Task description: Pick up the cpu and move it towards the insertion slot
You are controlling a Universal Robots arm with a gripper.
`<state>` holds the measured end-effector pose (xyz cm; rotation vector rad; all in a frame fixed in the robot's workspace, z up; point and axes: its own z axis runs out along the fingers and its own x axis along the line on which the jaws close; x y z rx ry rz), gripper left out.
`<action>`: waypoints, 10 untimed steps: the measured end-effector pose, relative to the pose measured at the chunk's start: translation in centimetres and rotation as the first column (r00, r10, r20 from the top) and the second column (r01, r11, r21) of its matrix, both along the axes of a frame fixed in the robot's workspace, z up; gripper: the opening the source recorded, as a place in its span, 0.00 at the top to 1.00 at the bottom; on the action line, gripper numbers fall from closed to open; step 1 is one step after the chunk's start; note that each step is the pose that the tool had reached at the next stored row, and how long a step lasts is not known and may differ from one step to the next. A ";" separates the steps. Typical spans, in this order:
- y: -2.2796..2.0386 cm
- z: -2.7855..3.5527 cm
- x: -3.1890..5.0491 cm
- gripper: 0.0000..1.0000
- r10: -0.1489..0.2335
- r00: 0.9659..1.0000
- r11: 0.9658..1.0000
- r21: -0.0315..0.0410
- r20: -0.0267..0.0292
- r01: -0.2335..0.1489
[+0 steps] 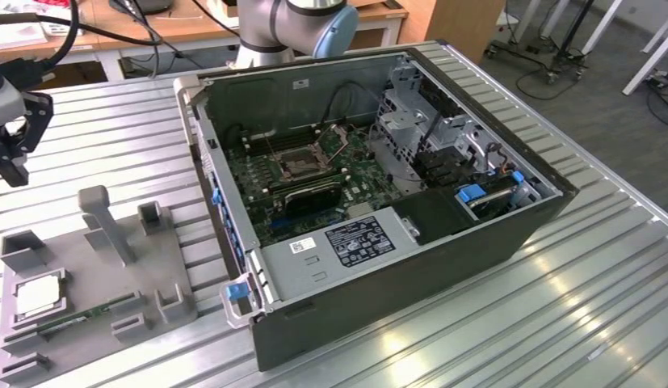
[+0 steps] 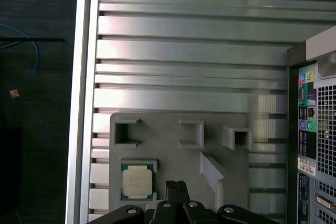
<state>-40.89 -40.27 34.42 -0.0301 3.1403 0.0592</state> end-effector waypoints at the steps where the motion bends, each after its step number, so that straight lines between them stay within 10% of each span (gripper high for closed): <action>1: -0.07 -0.02 -0.03 0.89 0.000 1.000 1.000 0.000 0.000 0.000; 10: -0.53 -0.55 -0.17 0.89 0.000 1.000 1.000 0.000 0.000 0.000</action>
